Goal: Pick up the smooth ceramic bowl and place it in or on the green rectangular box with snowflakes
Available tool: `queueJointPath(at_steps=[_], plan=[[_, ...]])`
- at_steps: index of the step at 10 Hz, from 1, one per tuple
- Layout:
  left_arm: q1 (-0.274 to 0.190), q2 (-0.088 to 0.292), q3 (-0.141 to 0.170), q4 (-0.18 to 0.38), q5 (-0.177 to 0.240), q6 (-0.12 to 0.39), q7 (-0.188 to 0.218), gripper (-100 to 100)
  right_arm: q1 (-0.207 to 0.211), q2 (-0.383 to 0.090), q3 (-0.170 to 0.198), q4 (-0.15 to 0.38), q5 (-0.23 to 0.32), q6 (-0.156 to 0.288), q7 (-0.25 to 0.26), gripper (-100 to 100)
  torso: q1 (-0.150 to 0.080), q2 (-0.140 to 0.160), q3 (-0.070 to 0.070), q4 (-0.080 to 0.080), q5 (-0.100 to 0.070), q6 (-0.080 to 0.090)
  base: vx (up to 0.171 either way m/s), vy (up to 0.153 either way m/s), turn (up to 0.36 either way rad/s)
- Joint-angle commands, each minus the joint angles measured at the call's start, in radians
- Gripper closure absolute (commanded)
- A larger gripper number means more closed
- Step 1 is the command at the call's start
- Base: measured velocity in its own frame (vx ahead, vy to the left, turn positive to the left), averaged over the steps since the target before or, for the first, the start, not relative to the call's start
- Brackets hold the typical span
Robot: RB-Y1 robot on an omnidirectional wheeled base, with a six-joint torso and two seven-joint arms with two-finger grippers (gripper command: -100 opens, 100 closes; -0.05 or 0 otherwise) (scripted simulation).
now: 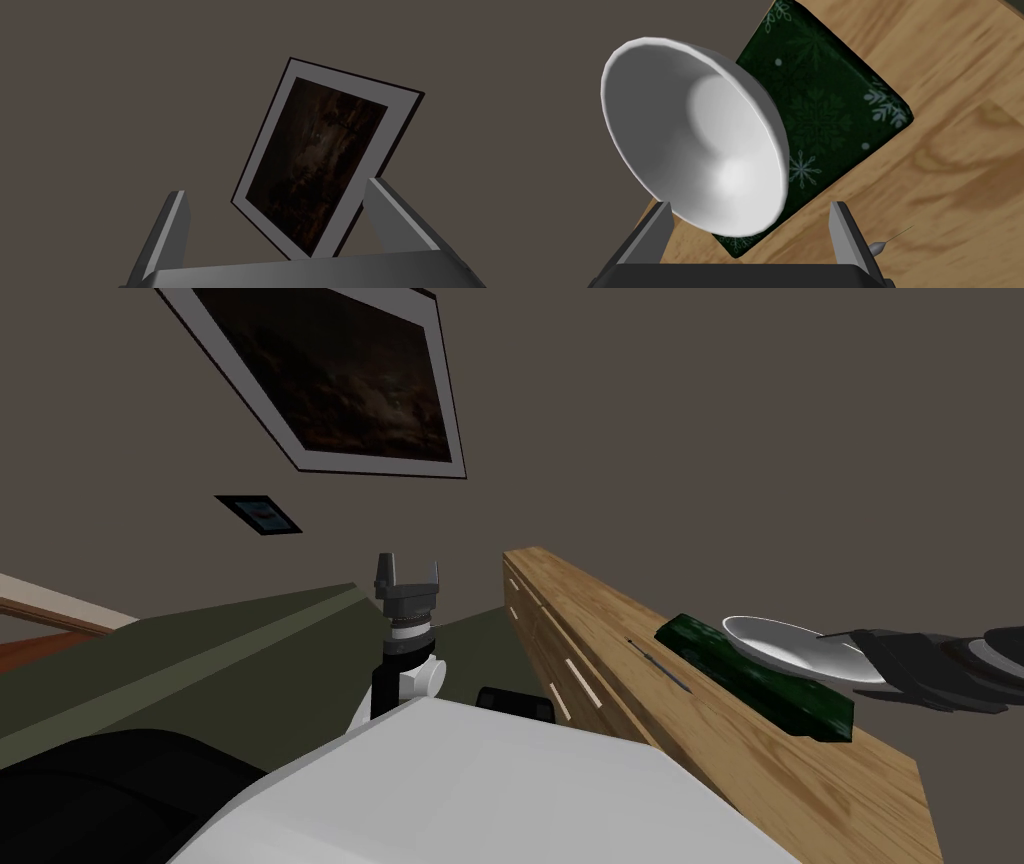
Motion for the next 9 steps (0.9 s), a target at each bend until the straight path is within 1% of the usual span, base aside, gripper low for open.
queueJointPath(at_steps=[1, 2, 3, 5, 9], plan=[[0.0, 0.0, 0.0, 0.0, 0.0, 0.0, 0.0, 0, 0.017, 0.014, -0.044, 0.006, 0.03, -0.011, -0.009, -100, 0.0, 0.0, 0.0, 0.0, 0.0, 0.0, 0.0, 0.0, 0.0], [0.0, 0.0, 0.0, 0.0, 0.0, 0.0, 0.0, 0, 0.006, 0.001, -0.053, -0.003, 0.023, -0.031, 0.006, -100, 0.0, 0.0, 0.0, 0.0, 0.0, 0.0, 0.062, -0.005, -0.201], [0.0, 0.0, 0.0, 0.0, 0.0, 0.0, 0.0, 0, -0.005, -0.013, -0.063, -0.011, 0.017, -0.052, 0.02, -100, 0.0, -0.003, -0.001, 0.0, 0.0, 0.001, 0.086, 0.061, -0.28], [0.0, 0.0, 0.0, 0.0, 0.0, 0.0, 0.0, 0, -0.015, -0.026, -0.072, -0.019, 0.011, -0.073, 0.035, -100, 0.005, -0.004, -0.002, -0.001, 0.001, 0.0, 0.059, 0.065, -0.201], [0.0, 0.0, 0.0, 0.0, 0.0, 0.0, 0.0, 0, -0.015, -0.026, -0.072, -0.019, 0.011, -0.073, 0.035, -100, -0.001, 0.0, 0.0, 0.0, 0.0, 0.0, 0.0, 0.0, 0.001]])
